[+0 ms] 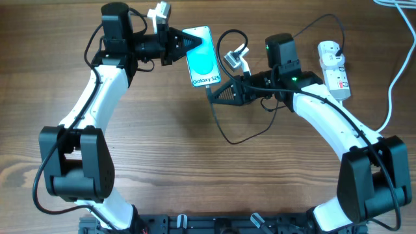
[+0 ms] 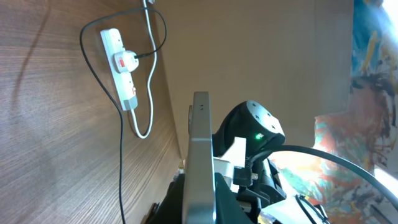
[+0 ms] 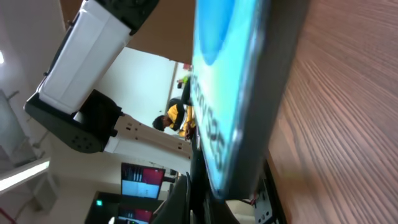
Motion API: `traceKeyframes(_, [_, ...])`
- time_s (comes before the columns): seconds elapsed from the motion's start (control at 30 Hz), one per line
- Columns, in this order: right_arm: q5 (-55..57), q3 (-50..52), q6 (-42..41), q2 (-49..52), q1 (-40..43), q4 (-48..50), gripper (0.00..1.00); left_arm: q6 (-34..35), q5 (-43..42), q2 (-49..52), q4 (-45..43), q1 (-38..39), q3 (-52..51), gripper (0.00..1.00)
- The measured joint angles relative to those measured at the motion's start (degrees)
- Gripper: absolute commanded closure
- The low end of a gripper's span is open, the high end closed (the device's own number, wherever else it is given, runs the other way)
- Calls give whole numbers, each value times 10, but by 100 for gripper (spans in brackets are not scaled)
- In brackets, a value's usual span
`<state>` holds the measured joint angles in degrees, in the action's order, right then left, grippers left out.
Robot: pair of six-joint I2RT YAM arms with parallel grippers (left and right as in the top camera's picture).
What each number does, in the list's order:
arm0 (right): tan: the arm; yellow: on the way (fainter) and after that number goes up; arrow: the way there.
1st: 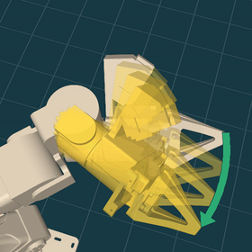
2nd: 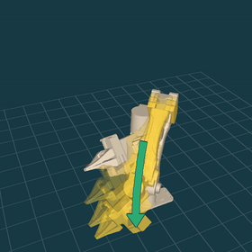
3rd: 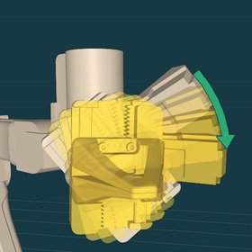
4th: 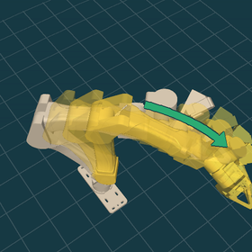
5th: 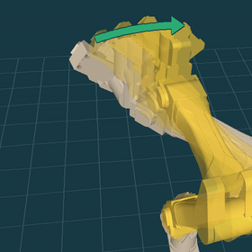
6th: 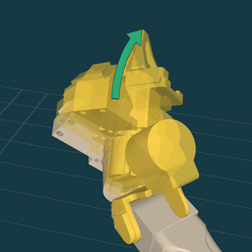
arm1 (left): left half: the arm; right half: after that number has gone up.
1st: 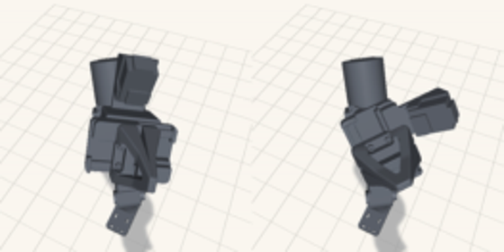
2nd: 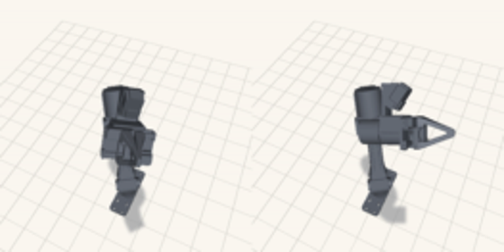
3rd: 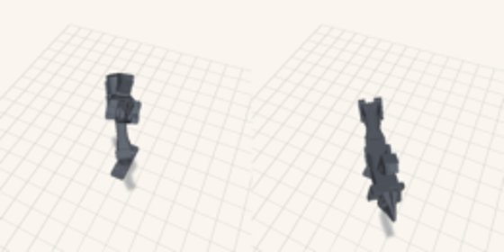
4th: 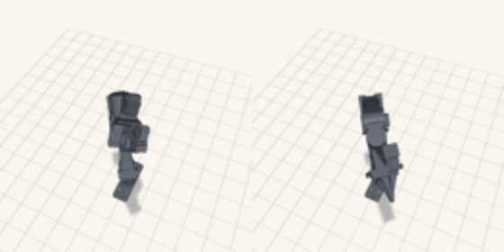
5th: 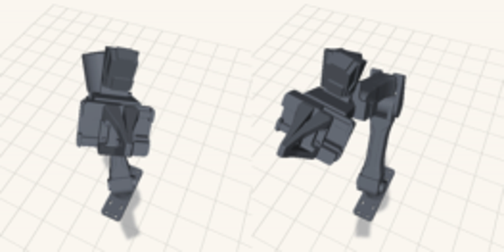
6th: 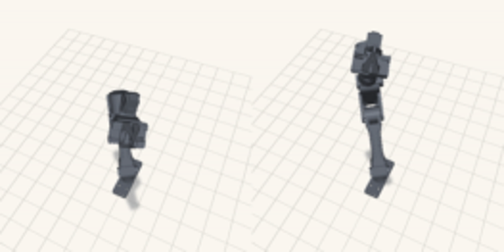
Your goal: Plug charger to phone and switch on socket
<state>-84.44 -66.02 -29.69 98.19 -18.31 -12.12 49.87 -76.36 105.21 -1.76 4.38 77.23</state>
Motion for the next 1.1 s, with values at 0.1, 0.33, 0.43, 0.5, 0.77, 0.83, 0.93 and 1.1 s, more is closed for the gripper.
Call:
traceKeyframes(0.1, [-1,0,-10,0,0,19,96,0,-1,0,0,1,0,96])
traceKeyframes(0.33, [-1,0,-20,0,0,27,96,0,-2,0,0,3,0,96])
traceKeyframes(0.43, [-1,0,-21,0,0,17,95,0,-3,0,0,4,0,96])
traceKeyframes(0.5, [-2,0,-20,0,0,6,96,-1,-3,0,1,3,0,96])
traceKeyframes(0.77, [0,0,-20,0,0,-16,96,-2,-5,0,1,-7,0,96])
traceKeyframes(0.83, [0,0,-20,0,0,-16,95,-2,-6,0,0,-7,0,96])
traceKeyframes(0.93, [0,0,-20,0,0,-16,95,-2,-7,0,0,-7,0,96])
traceKeyframes(1.1, [1,0,-20,0,0,-16,95,-2,-7,0,0,-7,0,96])
